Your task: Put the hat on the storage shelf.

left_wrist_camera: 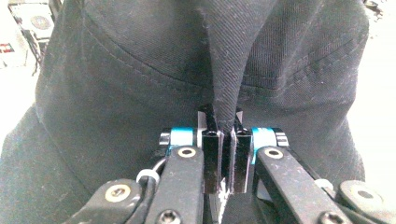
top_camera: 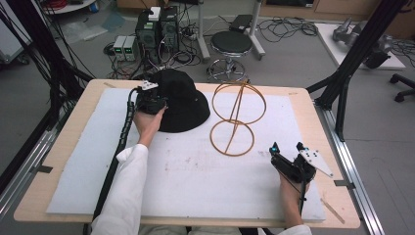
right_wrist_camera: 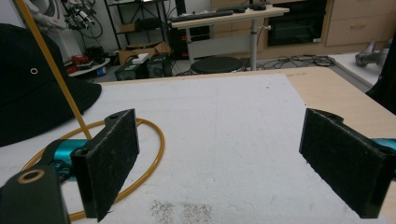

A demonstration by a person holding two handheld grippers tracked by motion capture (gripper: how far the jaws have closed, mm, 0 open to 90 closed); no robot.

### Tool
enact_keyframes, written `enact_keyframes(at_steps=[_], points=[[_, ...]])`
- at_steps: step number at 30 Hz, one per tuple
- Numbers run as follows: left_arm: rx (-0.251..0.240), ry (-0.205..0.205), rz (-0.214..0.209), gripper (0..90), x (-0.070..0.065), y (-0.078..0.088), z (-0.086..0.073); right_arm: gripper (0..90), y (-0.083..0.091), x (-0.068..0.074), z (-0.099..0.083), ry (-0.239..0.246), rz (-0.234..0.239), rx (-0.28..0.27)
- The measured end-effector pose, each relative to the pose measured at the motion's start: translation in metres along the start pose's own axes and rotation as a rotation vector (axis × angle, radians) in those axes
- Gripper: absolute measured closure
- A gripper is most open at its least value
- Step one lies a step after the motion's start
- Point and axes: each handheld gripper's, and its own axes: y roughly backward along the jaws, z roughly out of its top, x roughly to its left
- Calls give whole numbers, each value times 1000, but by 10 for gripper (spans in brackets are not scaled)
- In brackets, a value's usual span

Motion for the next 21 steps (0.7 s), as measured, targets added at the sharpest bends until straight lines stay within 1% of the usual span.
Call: enact_keyframes(at_steps=[3, 6, 7, 11, 13, 16, 18, 21], points=[[-17, 0, 13, 869, 0, 3, 1, 112, 0, 0, 0, -1, -3, -2], [-45, -5, 35, 869, 0, 9, 0, 111, 0, 0, 0, -1, -2, 0], [-59, 0, 36, 869, 1, 10, 0, 112, 1, 0, 0, 0, -2, 0], [-82, 18, 28, 869, 5, 20, 2, 112, 0, 1, 0, 2, -1, -2], [-97, 20, 25, 869, 6, 25, 3, 112, 0, 1, 0, 2, -2, -2], [-122, 31, 18, 869, 6, 33, 3, 112, 1, 1, 1, 2, 0, -14], [-133, 31, 16, 869, 6, 39, 3, 112, 1, 1, 1, -2, 3, -11], [-160, 46, 13, 868, 7, 48, 4, 111, 1, 2, 1, 2, 5, -14]])
